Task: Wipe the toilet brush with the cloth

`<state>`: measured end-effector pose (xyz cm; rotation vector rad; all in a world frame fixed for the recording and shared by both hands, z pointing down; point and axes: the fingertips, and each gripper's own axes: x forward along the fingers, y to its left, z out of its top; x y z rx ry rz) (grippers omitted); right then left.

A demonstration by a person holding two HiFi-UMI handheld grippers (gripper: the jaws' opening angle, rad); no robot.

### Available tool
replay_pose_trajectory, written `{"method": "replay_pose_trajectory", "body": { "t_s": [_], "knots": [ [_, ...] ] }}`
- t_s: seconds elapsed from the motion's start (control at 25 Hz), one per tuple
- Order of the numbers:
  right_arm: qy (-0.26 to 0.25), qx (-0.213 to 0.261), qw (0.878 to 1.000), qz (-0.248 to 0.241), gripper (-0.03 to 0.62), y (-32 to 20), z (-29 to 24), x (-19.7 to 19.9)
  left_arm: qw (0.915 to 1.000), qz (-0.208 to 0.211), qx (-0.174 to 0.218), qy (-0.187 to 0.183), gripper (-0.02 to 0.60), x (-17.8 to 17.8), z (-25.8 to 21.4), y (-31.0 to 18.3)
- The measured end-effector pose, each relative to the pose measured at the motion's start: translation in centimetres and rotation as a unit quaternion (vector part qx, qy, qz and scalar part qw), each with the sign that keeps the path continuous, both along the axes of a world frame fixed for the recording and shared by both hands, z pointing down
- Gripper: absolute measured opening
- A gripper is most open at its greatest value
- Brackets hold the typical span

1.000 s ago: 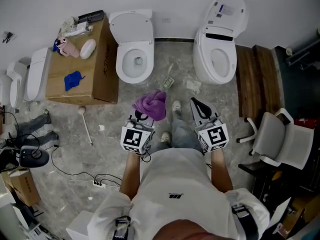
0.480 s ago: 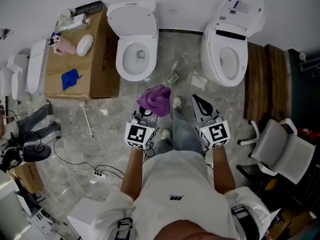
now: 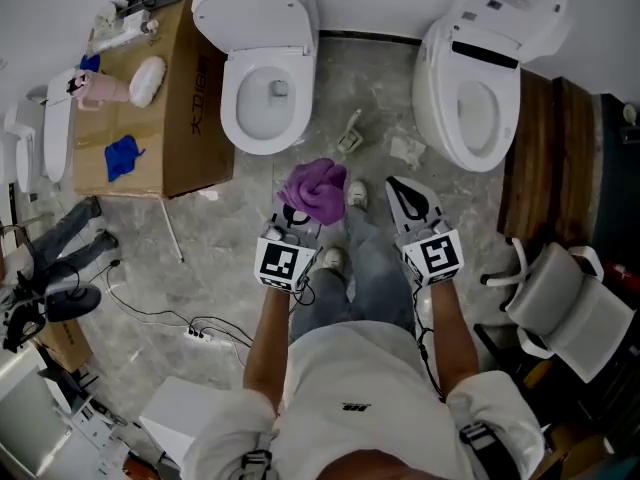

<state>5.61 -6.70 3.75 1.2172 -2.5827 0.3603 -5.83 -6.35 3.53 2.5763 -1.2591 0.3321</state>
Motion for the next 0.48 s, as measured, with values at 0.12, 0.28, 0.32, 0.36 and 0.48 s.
{"method": "replay_pose_trajectory", "body": {
  "t_s": [0.12, 0.28, 0.32, 0.36, 0.48],
  "knots": [
    [-0.002, -0.018, 1.0, 0.001, -0.005, -1.7, 3.9, 0.1, 0.9998, -0.01, -0.019, -0.003, 0.041, -0.1, 3.8, -1.2],
    [-0.003, -0.046, 0.999, 0.0, -0.005, -3.3, 8.9, -0.1, 0.9984, -0.025, -0.051, 0.002, 0.042, -0.6, 8.9, -2.5],
    [-0.002, -0.052, 0.999, -0.001, -0.005, -3.6, 10.0, -0.1, 0.998, -0.027, -0.058, 0.001, 0.041, -0.7, 10.1, -2.8],
    [-0.002, -0.056, 0.998, -0.003, -0.005, -4.0, 11.1, -0.2, 0.9977, -0.027, -0.063, 0.0, 0.041, -0.7, 11.3, -3.2],
    [0.0, -0.066, 0.998, -0.007, -0.005, -5.2, 14.2, 0.1, 0.9969, -0.025, -0.074, -0.005, 0.042, -0.4, 14.6, -4.6]
  ]
}}
